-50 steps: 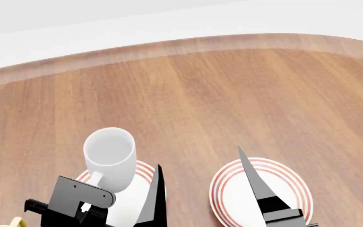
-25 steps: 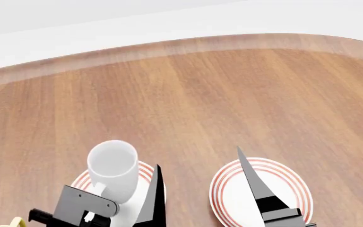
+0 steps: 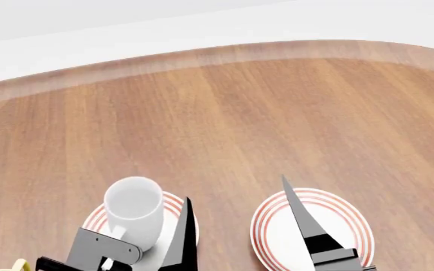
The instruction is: Put the white mug on the left plate.
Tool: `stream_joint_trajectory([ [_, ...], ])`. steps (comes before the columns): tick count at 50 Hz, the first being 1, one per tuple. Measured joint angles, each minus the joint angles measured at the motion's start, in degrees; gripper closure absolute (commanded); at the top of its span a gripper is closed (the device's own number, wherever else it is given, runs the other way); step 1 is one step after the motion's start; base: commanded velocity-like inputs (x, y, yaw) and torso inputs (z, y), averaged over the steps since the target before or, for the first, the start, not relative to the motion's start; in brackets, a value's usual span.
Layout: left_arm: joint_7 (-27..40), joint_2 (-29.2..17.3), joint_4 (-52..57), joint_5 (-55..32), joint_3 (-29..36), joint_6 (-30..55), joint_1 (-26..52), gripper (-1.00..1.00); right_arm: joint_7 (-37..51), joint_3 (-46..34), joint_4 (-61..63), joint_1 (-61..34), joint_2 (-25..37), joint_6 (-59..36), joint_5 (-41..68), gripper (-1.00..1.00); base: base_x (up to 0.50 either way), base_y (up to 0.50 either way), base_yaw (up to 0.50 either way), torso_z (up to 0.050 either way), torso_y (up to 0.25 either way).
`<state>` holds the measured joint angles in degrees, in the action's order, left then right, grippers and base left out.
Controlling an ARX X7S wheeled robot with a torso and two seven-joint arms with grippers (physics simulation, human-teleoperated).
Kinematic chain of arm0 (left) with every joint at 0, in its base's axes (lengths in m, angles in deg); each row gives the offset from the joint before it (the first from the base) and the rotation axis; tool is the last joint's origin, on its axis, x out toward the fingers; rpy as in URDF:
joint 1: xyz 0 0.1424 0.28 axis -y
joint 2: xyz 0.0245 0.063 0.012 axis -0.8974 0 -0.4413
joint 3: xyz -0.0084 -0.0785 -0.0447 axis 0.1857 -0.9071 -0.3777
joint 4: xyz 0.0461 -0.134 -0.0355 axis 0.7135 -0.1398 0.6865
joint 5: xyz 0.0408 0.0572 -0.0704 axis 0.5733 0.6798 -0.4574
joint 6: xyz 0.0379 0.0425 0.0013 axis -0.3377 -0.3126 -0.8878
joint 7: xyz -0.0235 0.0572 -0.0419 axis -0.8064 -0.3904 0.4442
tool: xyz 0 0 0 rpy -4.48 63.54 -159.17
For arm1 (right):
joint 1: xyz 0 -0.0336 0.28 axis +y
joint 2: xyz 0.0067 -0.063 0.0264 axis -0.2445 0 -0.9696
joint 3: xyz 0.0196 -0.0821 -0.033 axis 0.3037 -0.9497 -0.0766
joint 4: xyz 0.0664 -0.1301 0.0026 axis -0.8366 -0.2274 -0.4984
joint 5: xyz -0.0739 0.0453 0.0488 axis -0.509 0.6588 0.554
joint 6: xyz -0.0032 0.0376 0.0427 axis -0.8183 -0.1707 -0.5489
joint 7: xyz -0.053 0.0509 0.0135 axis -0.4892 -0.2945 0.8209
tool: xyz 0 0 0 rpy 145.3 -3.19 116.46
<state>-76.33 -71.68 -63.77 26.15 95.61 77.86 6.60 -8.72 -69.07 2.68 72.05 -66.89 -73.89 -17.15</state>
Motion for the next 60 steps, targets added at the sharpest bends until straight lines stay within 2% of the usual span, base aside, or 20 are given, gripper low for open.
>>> stream_joint_trajectory([
  [9,0.1,0.0,-0.9,-0.2,0.2,-0.5,0.2,1.0,0.2,-0.2,0.0,-0.2,0.1,-0.2,0.2,-1.0,0.0,0.0,0.0,0.0,0.0],
  [10,0.1,0.0,-1.0,-0.2,0.3,-0.5,0.2,-1.0,0.2,-0.2,0.0,-0.2,0.2,-0.2,0.2,-1.0,0.0,0.0,0.0,0.0,0.0],
  [26,0.2,-0.2,0.5,-0.9,0.6,0.2,-0.1,-1.0,0.6,-0.3,0.0,-0.3,0.5,-0.4,0.7,-1.0,0.0,0.0,0.0,0.0,0.0],
  [36,0.7,-1.4,6.4,-1.6,0.9,2.6,-2.3,-1.0,0.8,-0.5,0.2,-0.5,0.6,-0.7,0.7,-1.0,0.0,0.0,0.0,0.0,0.0],
  [45,1.5,-4.3,22.0,-4.7,0.2,8.4,-7.6,-1.0,0.9,-0.8,0.4,-0.7,0.7,-1.0,0.6,-1.0,0.0,0.0,0.0,0.0,0.0],
  [60,4.8,-11.3,56.7,-13.4,-4.2,19.8,-16.6,-1.0,0.8,-1.6,0.8,-0.9,0.6,-1.6,-0.2,-1.0,0.0,0.0,0.0,0.0,0.0],
])
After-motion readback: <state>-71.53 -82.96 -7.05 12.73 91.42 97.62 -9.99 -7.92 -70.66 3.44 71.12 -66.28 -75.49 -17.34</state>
